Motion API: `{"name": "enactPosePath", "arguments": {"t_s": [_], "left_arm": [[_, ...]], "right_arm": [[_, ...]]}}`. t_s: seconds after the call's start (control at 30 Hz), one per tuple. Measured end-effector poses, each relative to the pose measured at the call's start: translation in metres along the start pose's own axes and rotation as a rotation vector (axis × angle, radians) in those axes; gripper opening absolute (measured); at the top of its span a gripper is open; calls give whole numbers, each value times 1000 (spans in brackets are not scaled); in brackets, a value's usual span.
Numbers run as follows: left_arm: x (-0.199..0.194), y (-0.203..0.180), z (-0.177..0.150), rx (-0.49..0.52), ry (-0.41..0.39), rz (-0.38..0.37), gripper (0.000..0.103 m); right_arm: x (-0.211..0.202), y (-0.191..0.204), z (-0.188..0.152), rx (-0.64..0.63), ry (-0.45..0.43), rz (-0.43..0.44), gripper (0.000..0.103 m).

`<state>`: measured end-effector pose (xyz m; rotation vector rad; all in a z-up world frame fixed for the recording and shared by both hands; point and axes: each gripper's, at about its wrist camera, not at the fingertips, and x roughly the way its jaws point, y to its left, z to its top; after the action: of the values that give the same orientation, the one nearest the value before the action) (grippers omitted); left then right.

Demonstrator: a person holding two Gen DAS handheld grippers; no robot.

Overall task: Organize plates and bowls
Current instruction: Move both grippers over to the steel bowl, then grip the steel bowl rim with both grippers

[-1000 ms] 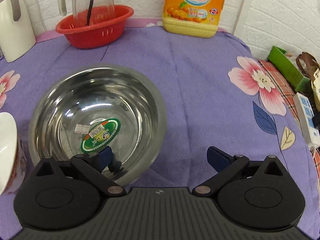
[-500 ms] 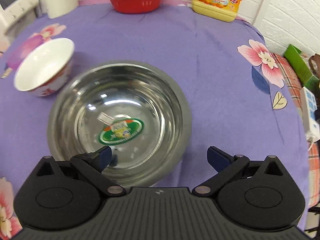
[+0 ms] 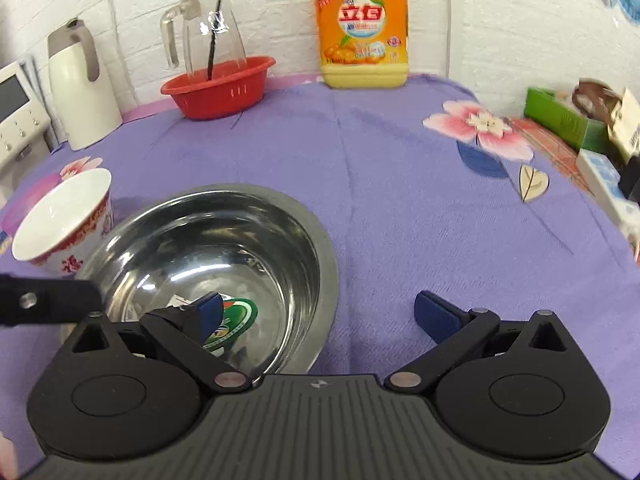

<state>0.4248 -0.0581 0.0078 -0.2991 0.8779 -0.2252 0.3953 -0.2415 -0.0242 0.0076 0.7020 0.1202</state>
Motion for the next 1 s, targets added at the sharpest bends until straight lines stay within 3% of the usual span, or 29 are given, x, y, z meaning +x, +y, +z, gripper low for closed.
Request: {"name": "enactPosePath", "arguments": {"t_s": [0.33, 0.53, 0.6, 0.7, 0.8, 1.0], "left_arm": [[19, -9, 0, 40, -15, 37, 67], [25, -17, -1, 66, -30, 40, 47], [26, -22, -3, 108, -39, 62, 32], [26, -25, -5, 124, -42, 59, 19], [21, -25, -7, 103, -17, 34, 16], [-19, -20, -18, 106, -29, 23, 16]], "right_arm": [[-2, 0, -4, -23, -16, -8, 103], [-10, 4, -4, -2, -35, 64, 103], [-7, 7, -6, -25, -30, 63, 103], [-10, 13, -8, -65, -48, 70, 103], [-16, 19, -9, -64, -53, 126, 102], [-41, 35, -12, -96, -74, 142, 102]]}}
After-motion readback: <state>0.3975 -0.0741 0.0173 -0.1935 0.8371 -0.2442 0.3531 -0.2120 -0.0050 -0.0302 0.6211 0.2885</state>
